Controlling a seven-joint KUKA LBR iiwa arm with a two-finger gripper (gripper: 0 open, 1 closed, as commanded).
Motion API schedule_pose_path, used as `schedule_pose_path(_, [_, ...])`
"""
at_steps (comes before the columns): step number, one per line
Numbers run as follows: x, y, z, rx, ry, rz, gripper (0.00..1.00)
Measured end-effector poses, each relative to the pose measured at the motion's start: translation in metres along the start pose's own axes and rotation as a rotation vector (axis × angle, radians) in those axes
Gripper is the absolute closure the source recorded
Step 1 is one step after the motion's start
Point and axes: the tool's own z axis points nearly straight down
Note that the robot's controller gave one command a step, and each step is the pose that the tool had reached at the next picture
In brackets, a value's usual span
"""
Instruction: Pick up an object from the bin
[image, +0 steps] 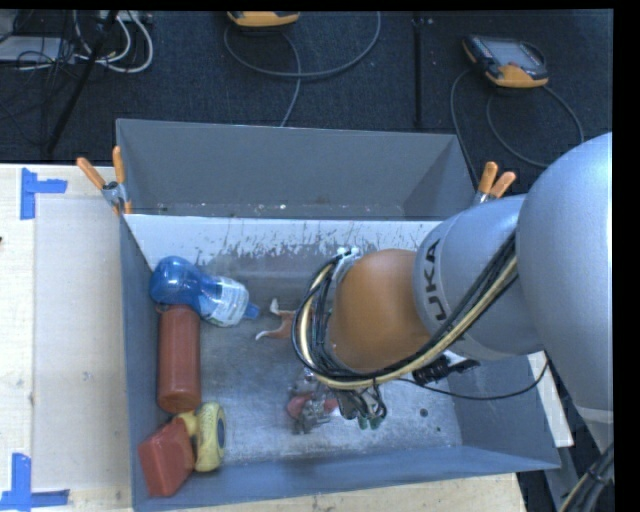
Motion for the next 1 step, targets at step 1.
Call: schedule_pose_path(1, [0.0030, -0.0001, -0.0194, 0.001, 0.014, 0.000, 1.00])
